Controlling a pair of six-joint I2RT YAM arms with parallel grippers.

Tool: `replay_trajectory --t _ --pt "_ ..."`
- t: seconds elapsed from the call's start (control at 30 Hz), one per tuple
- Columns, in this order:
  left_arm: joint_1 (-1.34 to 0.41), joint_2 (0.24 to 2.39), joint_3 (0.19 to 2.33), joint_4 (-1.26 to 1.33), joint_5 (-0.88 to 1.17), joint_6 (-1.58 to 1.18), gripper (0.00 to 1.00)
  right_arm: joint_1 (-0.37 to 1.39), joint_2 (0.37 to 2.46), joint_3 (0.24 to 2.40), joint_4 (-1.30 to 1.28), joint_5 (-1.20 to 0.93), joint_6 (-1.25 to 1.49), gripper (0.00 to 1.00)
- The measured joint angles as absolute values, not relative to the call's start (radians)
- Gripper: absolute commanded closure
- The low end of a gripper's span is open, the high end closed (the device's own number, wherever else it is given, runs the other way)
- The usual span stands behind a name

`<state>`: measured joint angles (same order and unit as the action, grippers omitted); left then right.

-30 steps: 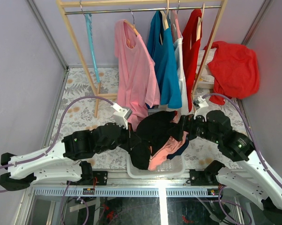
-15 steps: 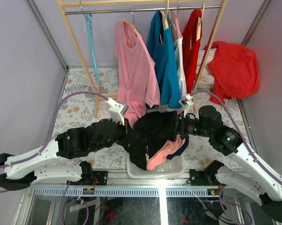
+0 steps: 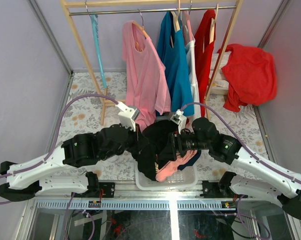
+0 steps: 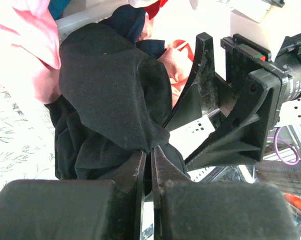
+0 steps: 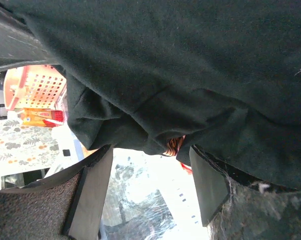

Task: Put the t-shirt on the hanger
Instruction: Pick up the T-shirt and place it in the bin.

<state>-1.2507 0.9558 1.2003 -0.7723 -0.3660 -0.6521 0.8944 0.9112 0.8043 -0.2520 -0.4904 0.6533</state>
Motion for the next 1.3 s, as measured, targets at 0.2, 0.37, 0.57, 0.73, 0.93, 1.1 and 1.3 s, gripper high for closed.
replay_trajectory --t 0.2,0.37,0.57,0.73,0.93,1.1,1.3 --pt "-1.251 0.962 1.207 -0.774 -0.371 -0.645 1.0 0.944 0.908 0.804 -0.249 -0.411 0.651 0.36" --pt "-1.251 0.973 1.241 -0.781 -0.376 -0.637 1.0 0.97 0.905 0.804 -0.247 -0.328 0.651 0.42" --pt "-1.251 0.971 1.268 -0.791 -0.386 -0.633 1.0 1.056 0.922 0.802 -0.196 -0.239 0.652 0.44" --pt "-1.251 0.97 1.294 -0.817 -0.395 -0.628 1.0 1.166 0.999 0.821 -0.183 -0.161 0.634 0.7" --pt "-1.251 0.953 1.335 -0.838 -0.42 -0.615 1.0 1.225 1.005 0.899 -0.269 -0.025 0.603 0.92" --pt "-1.251 0.928 1.399 -0.868 -0.454 -0.601 1.0 1.226 0.928 0.984 -0.385 0.096 0.572 1.0" --pt "-1.252 0.927 1.501 -0.894 -0.479 -0.57 1.0 1.227 0.872 1.146 -0.452 0.21 0.51 1.0"
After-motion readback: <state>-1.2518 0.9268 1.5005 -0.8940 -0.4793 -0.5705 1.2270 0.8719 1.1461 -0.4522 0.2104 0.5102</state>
